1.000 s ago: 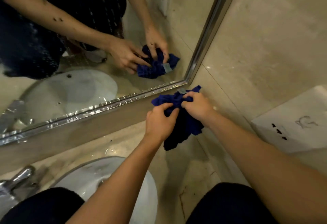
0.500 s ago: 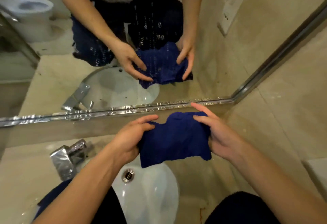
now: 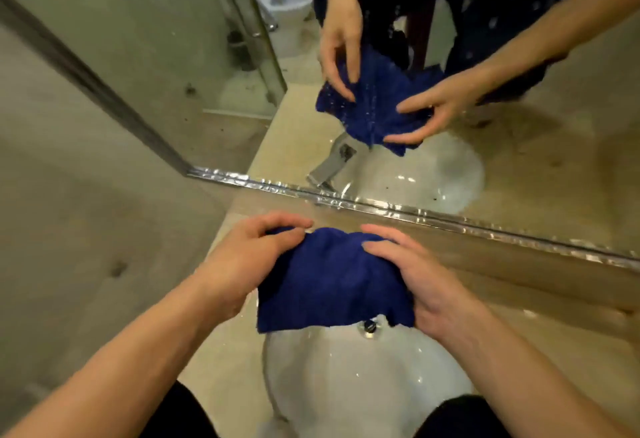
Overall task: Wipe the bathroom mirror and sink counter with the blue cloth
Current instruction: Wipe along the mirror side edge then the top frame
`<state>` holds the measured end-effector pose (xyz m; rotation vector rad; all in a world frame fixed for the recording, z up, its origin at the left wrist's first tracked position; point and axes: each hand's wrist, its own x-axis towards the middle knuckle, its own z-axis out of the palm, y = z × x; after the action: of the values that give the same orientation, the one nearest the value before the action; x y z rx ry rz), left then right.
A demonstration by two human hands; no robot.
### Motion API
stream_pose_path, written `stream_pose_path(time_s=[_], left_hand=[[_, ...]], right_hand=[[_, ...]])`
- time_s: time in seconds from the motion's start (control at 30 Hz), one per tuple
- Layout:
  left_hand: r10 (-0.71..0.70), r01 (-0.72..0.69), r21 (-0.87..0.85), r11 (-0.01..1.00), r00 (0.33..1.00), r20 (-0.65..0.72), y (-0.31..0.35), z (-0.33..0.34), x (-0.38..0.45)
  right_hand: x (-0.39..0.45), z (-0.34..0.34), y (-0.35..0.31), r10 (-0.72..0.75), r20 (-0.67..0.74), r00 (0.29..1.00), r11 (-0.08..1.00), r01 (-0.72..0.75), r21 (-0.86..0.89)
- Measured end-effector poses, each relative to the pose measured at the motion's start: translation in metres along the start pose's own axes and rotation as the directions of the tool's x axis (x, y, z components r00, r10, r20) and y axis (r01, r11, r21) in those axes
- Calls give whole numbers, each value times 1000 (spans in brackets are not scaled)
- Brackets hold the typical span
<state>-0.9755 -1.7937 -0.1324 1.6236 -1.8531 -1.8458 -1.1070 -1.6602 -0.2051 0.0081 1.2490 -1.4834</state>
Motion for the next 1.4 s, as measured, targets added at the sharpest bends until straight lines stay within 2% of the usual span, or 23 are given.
stream_pose_path(time_s=[0.07, 0.2, 0.3, 0.4, 0.5, 0.6, 0.67, 0.8, 1.0, 1.13, 1.17, 1.3, 1.4], left_hand=[[67, -60, 94, 994, 995, -73, -4, -30, 4], [40, -27, 138, 990, 995, -89, -32, -84, 29], [145, -105, 277, 955, 981, -128, -45, -126, 52], [212, -117, 418, 901, 959, -189, -57, -167, 70], [137, -83, 280, 956, 974, -178, -63, -202, 88], [84, -82, 228, 970, 996, 3, -46, -240, 104], [70, -78, 173, 982, 996, 49, -28, -263, 108], [114, -106, 118, 987, 992, -59, -18, -285, 118], [17, -23, -28, 999, 982, -186, -53, -288, 163], [110, -108, 23, 994, 958, -264, -77, -266, 193], [122, -128, -3, 992, 954, -275, -82, -261, 201], [62, -145, -284, 948, 957, -282, -88, -251, 226], [32, -136, -341, 930, 956, -292, -88, -247, 237]], right_hand=[[13, 34, 7, -23, 11, 1000, 1000, 23, -17], [51, 86, 31, -51, 0, 999, 987, 51, -156], [79, 127, 50, -78, -15, 997, 982, 74, -172], [97, 174, 64, -87, -47, 995, 978, 76, -194], [108, 210, 63, -125, -80, 989, 951, 96, -295], [107, 244, 37, -163, -87, 983, 921, 121, -369], [106, 267, 16, -188, -45, 981, 894, 152, -421], [116, 311, 3, -188, 4, 982, 863, 167, -476], [163, 330, 40, -209, -45, 977, 863, 163, -478], [193, 338, 69, -295, -39, 955, 824, 233, -516], [199, 338, 75, -320, -52, 946, 819, 249, -517], [208, 339, 89, -406, -99, 908, 782, 289, -553], [220, 350, 83, -445, -126, 887, 689, 249, -681]])
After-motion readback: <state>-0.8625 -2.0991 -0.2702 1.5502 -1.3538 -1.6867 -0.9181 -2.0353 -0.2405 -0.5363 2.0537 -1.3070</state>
